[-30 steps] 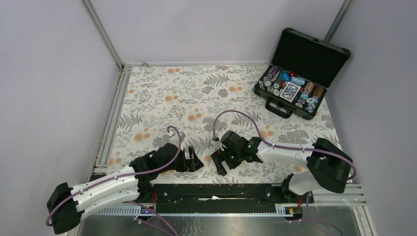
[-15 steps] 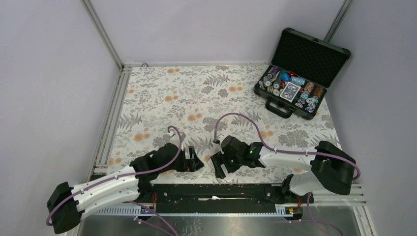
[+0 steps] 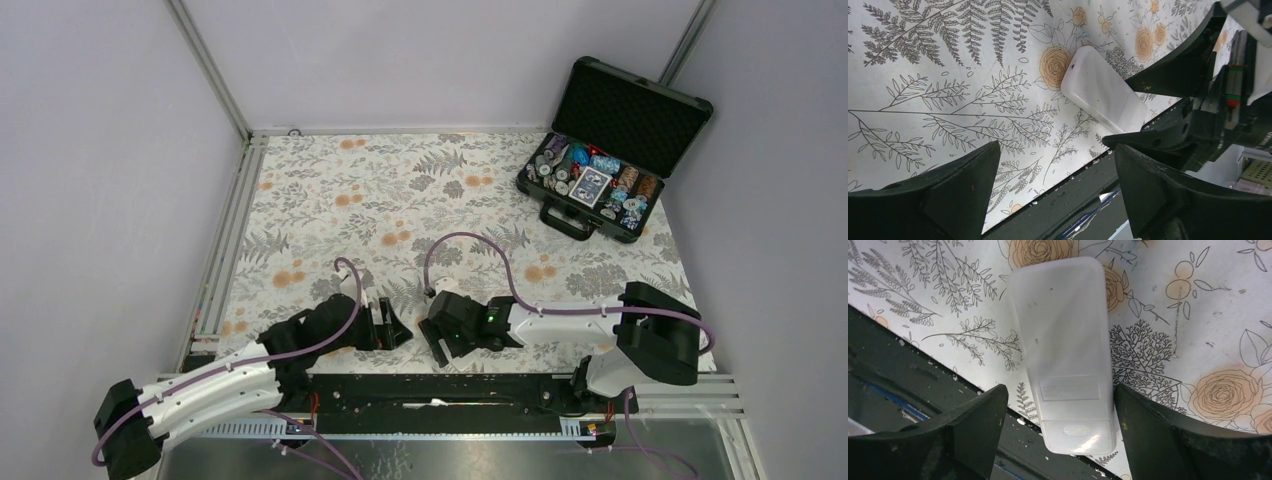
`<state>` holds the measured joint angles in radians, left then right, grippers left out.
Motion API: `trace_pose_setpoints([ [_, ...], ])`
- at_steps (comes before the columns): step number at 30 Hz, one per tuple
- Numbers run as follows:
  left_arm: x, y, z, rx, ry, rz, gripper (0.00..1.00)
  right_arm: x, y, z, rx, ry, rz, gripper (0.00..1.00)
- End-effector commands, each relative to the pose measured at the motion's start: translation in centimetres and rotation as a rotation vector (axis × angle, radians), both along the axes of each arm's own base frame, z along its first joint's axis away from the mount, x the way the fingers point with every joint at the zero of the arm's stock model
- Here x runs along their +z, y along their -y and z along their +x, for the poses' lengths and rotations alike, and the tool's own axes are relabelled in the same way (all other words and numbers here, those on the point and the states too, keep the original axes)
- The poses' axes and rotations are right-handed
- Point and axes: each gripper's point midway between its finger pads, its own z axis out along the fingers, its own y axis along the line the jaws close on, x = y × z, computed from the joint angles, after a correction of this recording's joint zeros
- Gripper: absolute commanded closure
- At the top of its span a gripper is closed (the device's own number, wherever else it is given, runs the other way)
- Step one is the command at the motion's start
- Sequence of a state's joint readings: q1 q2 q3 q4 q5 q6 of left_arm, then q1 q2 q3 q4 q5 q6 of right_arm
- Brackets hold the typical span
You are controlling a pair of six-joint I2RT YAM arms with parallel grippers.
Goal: Load the batteries into the remote control
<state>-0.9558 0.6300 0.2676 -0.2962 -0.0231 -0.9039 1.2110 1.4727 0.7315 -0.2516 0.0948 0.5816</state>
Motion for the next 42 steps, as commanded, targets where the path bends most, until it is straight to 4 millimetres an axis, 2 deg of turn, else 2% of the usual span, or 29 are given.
trace_pose_setpoints([
  [1, 0.3, -0.4, 0.5, 0.049, 0.017, -0.021, 0.09, -3.4, 4.1, -0.3, -0.052, 0.007, -0.221, 0.16],
  [9, 0.6, -0.8, 0.7, 0.066, 0.027, -0.018, 0.08, -4.1, 5.6, -0.2, -0.046, 0.057, -0.361, 0.25],
  [15, 0.6, -0.9, 0.8, 0.07, 0.028, -0.014, 0.07, -4.6, 5.7, -0.8, -0.045, 0.057, -0.393, 0.33],
  [21, 0.4, -1.0, 0.7, 0.076, 0.026, -0.012, 0.07, -4.5, 5.4, -1.2, -0.076, 0.045, -0.372, 0.71],
  [25, 0.4, -0.9, 0.8, 0.079, 0.026, -0.02, 0.06, -2.8, 4.6, -0.6, -0.097, 0.075, -0.305, 0.82],
  [29, 0.6, -0.4, 0.7, 0.063, 0.024, -0.044, 0.05, -0.1, 3.3, -0.1, -0.104, 0.106, -0.198, 0.89],
  [35, 1.9, 1.1, 0.4, 0.015, 0.045, -0.138, 0.01, 3.0, 1.8, -0.3, -0.096, 0.108, -0.033, 0.92],
  [42, 4.5, 2.3, 0.3, -0.037, 0.107, -0.268, 0.01, 6.3, 0.1, -0.5, -0.08, 0.034, 0.203, 0.95],
])
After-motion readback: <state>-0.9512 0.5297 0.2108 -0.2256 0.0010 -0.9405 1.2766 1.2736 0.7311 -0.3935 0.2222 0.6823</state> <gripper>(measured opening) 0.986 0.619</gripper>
